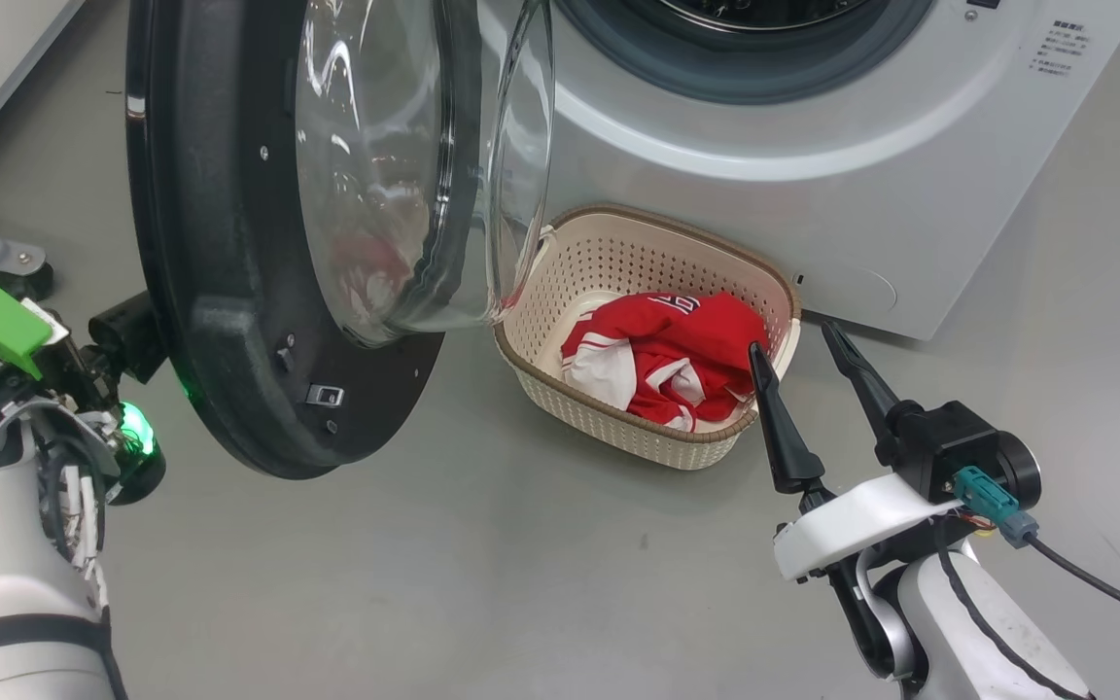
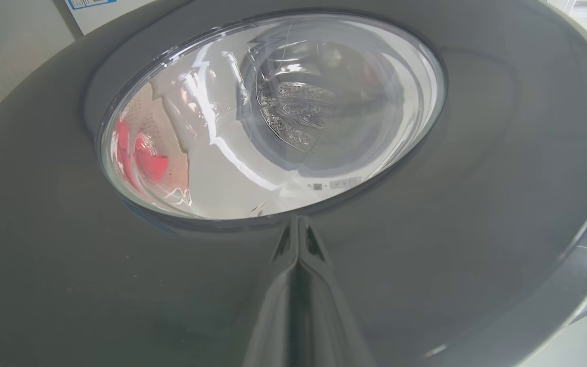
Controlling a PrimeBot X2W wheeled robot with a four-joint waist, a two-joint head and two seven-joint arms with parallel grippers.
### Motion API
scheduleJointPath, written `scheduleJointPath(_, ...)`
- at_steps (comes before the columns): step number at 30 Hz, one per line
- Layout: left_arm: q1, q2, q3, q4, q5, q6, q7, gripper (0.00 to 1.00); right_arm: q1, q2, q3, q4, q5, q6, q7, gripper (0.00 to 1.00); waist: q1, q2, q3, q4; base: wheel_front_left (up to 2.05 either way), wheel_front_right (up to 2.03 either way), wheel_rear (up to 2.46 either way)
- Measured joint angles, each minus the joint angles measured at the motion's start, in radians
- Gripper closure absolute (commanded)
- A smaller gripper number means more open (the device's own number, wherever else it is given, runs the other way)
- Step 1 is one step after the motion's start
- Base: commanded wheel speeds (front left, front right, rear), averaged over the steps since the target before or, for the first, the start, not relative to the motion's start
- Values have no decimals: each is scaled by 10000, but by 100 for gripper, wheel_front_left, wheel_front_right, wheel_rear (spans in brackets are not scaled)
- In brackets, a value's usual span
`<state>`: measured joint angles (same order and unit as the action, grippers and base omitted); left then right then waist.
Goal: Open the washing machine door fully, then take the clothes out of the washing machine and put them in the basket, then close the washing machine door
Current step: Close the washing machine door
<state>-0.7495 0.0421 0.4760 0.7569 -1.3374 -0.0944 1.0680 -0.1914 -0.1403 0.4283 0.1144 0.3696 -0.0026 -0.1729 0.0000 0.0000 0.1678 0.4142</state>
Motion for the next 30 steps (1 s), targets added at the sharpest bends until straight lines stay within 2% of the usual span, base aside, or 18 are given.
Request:
scheduleJointPath(10, 666, -88, -251, -777, -8, 33, 307, 100, 157, 59, 8, 15, 73, -21, -2, 0, 0, 0, -126, -24, 0, 0, 0)
scheduleJointPath(22, 1243, -203, -560, -1843, -90, 267, 364, 100, 166, 81, 27, 21, 77, -88, -15, 0, 0, 0, -136, -76, 0, 0, 0)
scheduleJointPath(26, 1604, -215, -694, -2320, 355, 132, -100, 100, 167, 82, 29, 33, 79, -88, -92, 0, 0, 0, -140, -90, 0, 0, 0)
scheduleJointPath(30, 2202, -48, -986, -2784, 1601, -84, -999, 100, 173, 81, 12, 98, 86, -88, -104, 0, 0, 0, -179, -94, 0, 0, 0)
